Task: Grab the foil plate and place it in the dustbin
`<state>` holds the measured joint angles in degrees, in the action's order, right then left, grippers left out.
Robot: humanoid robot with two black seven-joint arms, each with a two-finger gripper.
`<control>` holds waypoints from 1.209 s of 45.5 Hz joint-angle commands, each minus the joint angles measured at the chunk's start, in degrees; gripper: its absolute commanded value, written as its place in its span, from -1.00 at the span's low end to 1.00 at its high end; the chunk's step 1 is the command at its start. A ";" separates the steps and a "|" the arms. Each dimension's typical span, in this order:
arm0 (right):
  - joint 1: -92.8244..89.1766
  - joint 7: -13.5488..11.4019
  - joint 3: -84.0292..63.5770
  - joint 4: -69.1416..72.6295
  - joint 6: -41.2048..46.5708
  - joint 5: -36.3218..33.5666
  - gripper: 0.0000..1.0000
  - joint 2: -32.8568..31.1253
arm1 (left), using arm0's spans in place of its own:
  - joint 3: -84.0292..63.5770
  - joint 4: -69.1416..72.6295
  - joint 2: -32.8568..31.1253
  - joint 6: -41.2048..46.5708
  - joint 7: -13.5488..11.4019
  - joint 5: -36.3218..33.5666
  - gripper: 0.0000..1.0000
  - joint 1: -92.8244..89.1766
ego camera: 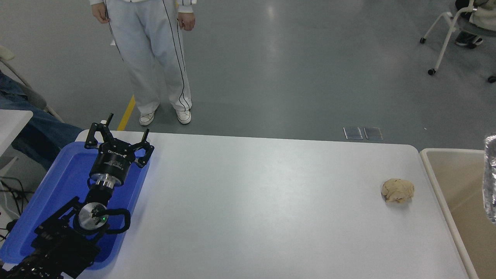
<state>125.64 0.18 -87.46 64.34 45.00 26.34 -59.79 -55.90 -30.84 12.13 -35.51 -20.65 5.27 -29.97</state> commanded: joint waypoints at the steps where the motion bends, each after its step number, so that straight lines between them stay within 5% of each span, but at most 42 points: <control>1: -18.23 0.00 13.71 -11.24 -0.17 -1.38 -1.00 -1.65 | 0.00 -0.01 0.00 0.00 0.00 0.01 1.00 0.00; 13: -38.35 0.00 24.96 -25.30 -3.60 -7.97 -1.00 0.10 | 0.00 -0.01 0.00 0.00 0.00 0.01 1.00 0.00; 32: -69.47 0.00 50.98 -44.47 -18.79 -8.06 -1.00 8.80 | 0.00 -0.01 0.00 0.00 0.00 0.01 1.00 0.00; 44: -78.44 0.08 53.63 -48.87 -36.29 -8.06 -1.00 15.14 | 0.00 -0.01 0.00 0.00 0.00 0.01 1.00 0.00; 55: -81.69 -0.09 53.80 -49.92 -41.83 -7.98 -1.00 18.30 | 0.00 -0.01 0.00 0.00 0.00 0.01 1.00 0.00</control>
<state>49.56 0.26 -35.32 17.08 11.22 18.36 -45.87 -55.90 -30.84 12.13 -35.51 -20.65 5.27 -29.97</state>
